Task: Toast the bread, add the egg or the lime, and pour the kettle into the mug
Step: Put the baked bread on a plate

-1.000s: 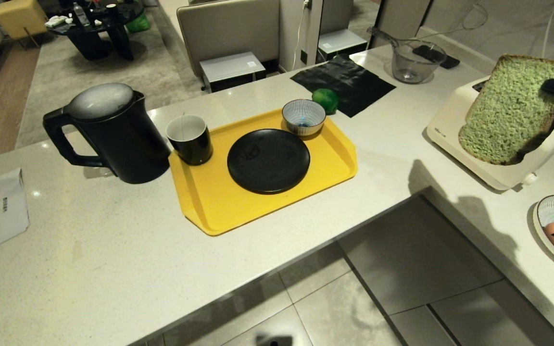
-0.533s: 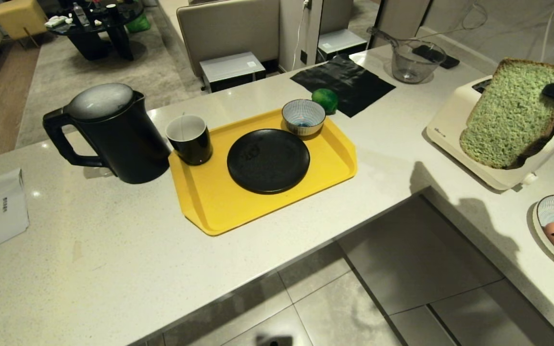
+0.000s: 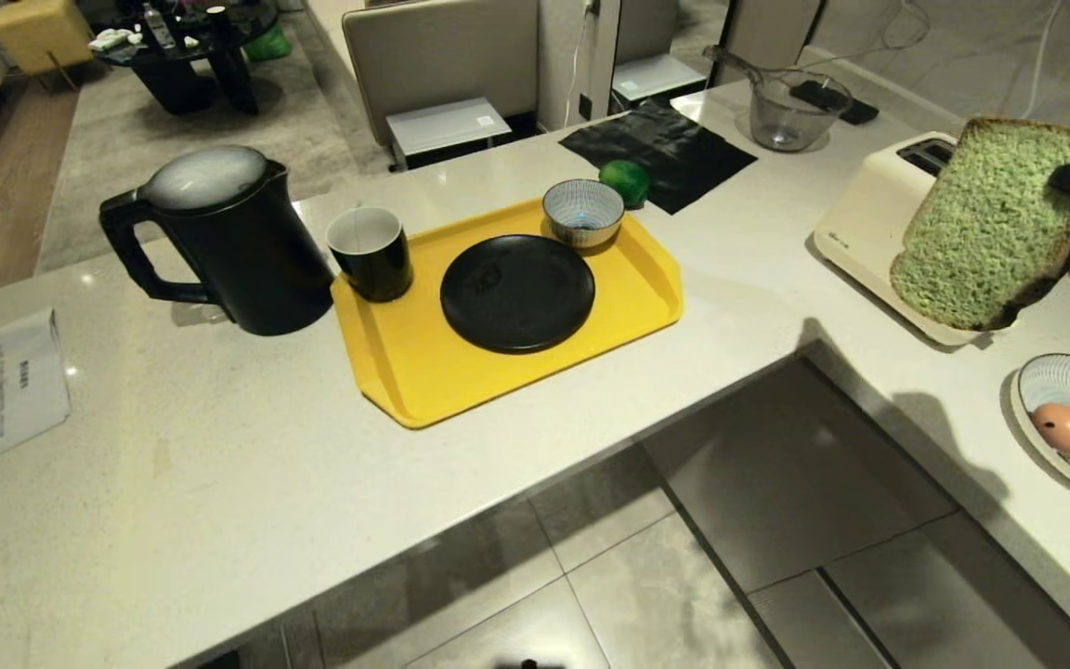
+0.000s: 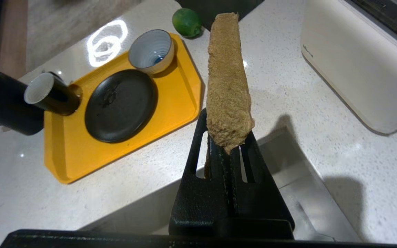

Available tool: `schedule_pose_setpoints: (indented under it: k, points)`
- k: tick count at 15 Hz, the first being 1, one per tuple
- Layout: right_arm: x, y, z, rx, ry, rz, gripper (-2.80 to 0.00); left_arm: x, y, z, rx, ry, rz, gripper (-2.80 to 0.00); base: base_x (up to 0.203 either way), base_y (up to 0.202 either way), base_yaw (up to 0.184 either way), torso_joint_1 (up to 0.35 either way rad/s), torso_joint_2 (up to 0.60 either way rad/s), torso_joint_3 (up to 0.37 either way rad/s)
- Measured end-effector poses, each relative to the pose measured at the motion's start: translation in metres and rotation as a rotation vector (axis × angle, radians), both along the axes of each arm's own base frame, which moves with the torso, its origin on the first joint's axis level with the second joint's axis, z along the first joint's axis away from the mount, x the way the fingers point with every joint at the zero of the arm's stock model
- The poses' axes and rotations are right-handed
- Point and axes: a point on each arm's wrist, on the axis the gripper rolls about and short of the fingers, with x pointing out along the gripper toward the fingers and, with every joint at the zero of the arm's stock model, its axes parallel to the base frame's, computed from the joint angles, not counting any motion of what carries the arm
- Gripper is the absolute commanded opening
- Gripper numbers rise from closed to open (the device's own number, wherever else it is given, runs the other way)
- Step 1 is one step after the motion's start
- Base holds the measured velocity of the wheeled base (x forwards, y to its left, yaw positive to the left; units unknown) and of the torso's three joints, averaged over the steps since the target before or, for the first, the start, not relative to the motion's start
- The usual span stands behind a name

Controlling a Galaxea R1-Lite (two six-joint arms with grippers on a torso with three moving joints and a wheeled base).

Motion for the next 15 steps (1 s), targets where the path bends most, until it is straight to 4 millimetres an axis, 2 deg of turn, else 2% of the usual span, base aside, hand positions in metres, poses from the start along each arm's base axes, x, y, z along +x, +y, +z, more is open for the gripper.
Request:
schedule_pose_setpoints:
  k: [12,15]
  points:
    - [-0.0024,-0.0003,0.0029,-0.045,-0.021,0.001,-2.80,0.0000,0.0000,0.0000,0.000,0.000,0.000,-2.80,0.000,0.000,0.000,0.001,0.00,0.002]
    - [-0.0020,-0.0001,0.0008,-0.048,-0.014,0.006,-2.80,0.0000,0.0000,0.0000,0.000,0.000,0.000,-2.80,0.002,-0.010,0.121,0.002,0.01,0.003]
